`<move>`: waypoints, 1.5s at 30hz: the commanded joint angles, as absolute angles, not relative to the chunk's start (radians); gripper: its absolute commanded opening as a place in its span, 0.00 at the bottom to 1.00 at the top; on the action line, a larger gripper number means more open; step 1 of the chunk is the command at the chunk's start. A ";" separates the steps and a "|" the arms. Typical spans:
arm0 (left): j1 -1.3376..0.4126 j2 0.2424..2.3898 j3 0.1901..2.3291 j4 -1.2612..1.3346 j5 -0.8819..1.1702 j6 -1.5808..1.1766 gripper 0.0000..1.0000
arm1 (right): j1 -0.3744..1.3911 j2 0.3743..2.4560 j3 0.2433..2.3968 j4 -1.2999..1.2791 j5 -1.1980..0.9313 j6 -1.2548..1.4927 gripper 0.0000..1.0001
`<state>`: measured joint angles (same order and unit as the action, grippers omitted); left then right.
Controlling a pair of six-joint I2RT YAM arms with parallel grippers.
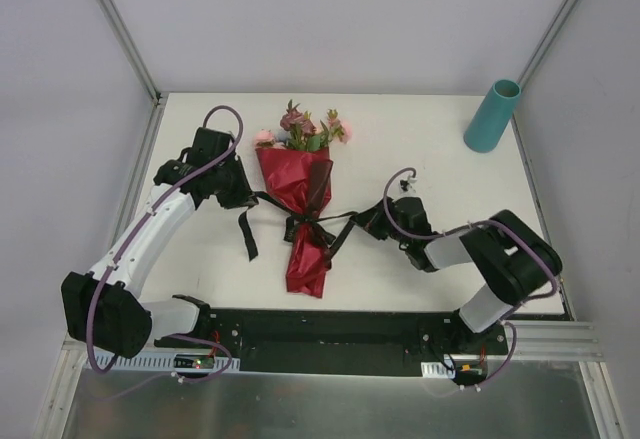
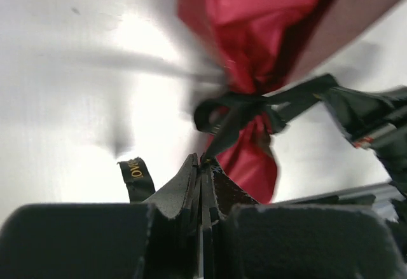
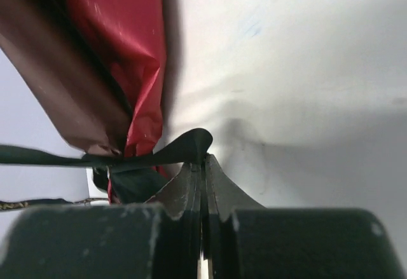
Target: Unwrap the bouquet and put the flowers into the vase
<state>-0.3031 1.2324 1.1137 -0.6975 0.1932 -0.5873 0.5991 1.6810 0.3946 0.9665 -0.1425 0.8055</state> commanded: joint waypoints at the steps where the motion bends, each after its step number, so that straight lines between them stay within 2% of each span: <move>1: -0.253 1.204 1.080 -0.710 0.104 -0.583 0.00 | 0.546 1.479 0.403 0.642 0.052 0.781 0.00; 6: -0.189 1.195 1.055 -0.710 0.089 -0.604 0.00 | 0.528 1.289 0.431 0.395 0.188 0.716 0.00; 12: -0.134 1.203 1.052 -0.710 0.052 -0.624 0.00 | 0.500 1.151 0.453 0.221 0.236 0.683 0.00; 25: -0.012 1.210 1.045 -0.712 0.057 -0.594 0.00 | 0.411 0.999 0.469 0.043 0.288 0.634 0.00; 33: 0.086 1.200 1.061 -0.722 0.040 -0.546 0.00 | 0.273 0.910 0.459 -0.079 0.291 0.647 0.00; 38: 0.147 1.183 1.077 -0.744 -0.078 -0.590 0.00 | 0.189 0.818 0.491 -0.213 0.342 0.627 0.00; 45: 0.213 1.232 1.103 -0.746 -0.002 -0.641 0.00 | 0.078 0.776 0.534 -0.278 0.354 0.589 0.00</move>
<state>0.1852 1.2224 1.0607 -0.7227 -0.0093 -0.5964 0.1268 0.7975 0.4774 -0.2207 0.3286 0.6254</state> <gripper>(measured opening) 0.020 0.032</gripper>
